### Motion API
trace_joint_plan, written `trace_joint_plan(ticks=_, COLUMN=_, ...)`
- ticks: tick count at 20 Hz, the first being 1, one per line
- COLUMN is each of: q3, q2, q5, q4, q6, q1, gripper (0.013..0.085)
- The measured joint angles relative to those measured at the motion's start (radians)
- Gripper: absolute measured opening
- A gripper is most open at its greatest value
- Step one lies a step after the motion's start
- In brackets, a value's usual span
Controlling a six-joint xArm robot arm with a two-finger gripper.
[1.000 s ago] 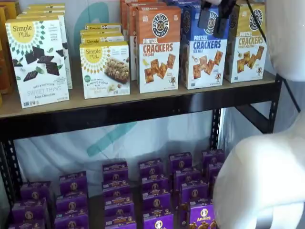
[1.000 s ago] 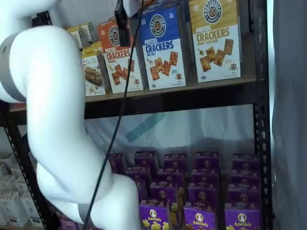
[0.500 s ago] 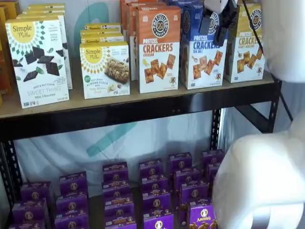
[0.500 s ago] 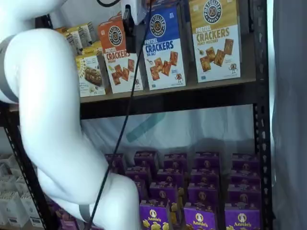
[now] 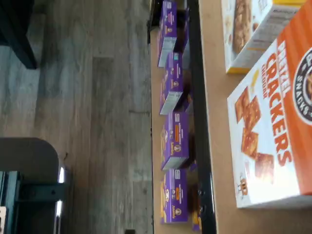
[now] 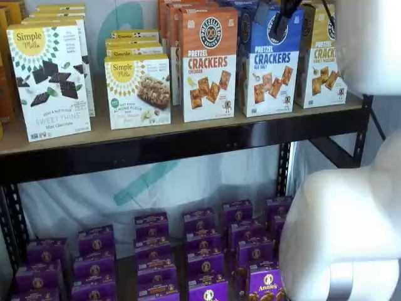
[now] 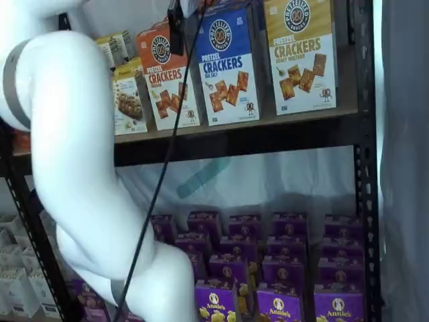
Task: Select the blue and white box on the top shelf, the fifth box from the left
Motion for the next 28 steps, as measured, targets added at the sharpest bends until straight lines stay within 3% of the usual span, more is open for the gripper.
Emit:
trace_joint_plan(ticks=9, q3=-0.084, q2=0.054, q5=-0.016, q4=0.057, q6=0.048, q1=0.014, gripper=0.0850)
trace_joint_plan(ticks=15, q3=-0.048, q2=0.047, q5=-0.133, q4=0.119, q6=0.049, q1=-0.001, gripper=0.0850)
trace_joint_plan(ticks=20, q3=-0.014, q2=0.040, q5=-0.236, q4=0.103, q6=0.035, q1=0.008, gripper=0.0850)
trace_joint_plan(ticks=28, q3=-0.008, q2=0.077, q5=-0.316, q4=0.080, q6=0.000, q1=0.004, gripper=0.0850)
